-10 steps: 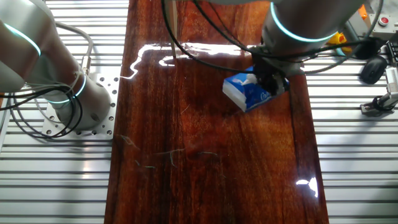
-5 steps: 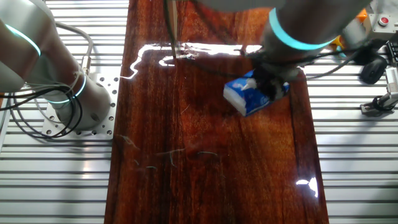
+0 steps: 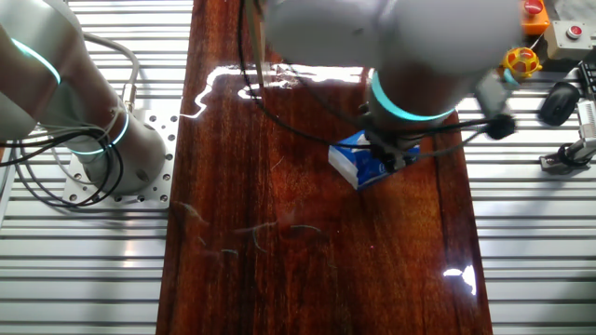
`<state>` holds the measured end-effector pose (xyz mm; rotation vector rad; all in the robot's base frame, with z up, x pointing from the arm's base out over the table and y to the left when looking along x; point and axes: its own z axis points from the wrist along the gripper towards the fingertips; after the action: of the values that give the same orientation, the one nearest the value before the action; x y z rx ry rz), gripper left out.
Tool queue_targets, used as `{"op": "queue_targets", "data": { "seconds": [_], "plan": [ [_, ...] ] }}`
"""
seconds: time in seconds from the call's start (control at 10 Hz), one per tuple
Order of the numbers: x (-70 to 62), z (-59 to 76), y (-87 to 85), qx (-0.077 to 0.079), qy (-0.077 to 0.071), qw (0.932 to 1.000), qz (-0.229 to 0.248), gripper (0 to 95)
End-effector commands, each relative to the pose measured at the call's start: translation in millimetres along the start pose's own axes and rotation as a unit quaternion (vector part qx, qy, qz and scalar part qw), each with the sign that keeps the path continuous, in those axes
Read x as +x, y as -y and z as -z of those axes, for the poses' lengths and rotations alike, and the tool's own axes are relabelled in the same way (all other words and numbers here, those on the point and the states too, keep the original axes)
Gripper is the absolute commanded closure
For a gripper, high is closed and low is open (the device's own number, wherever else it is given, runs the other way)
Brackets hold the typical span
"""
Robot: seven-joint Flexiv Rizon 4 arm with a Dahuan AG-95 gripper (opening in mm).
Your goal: Take the object down from the shelf
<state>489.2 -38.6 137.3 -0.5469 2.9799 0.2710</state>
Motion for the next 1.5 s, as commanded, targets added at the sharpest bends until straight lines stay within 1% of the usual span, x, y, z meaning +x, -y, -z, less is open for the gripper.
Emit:
{"op": "queue_targets", "data": {
  "seconds": [0.1,0.4,0.5,0.7,0.8,0.9,1.0,1.3,1.5],
  "plan": [
    [-1.8,-0.3,1.1,-0.005,-0.006,1.0,-0.004,95.0],
    [-1.8,-0.3,1.1,-0.001,-0.021,0.9997,-0.01,95.0],
    [-1.8,-0.3,1.1,0.001,-0.022,0.9997,-0.014,95.0],
    [-2.2,-2.4,1.9,-0.001,-0.021,0.9997,-0.015,95.0],
    [-4.2,-11.3,4.9,-0.002,-0.022,0.9996,-0.017,95.0],
    [-4.4,-13.1,5.6,-0.002,-0.021,0.9996,-0.017,95.0],
    [-5.9,-24.7,9.1,-0.005,-0.02,0.9997,-0.016,95.0],
    [-10.3,-39.4,8.6,-0.006,-0.02,0.9997,-0.016,95.0],
    [-10.6,-46.8,10.1,-0.007,-0.02,0.9997,-0.013,95.0]
  ]
}}
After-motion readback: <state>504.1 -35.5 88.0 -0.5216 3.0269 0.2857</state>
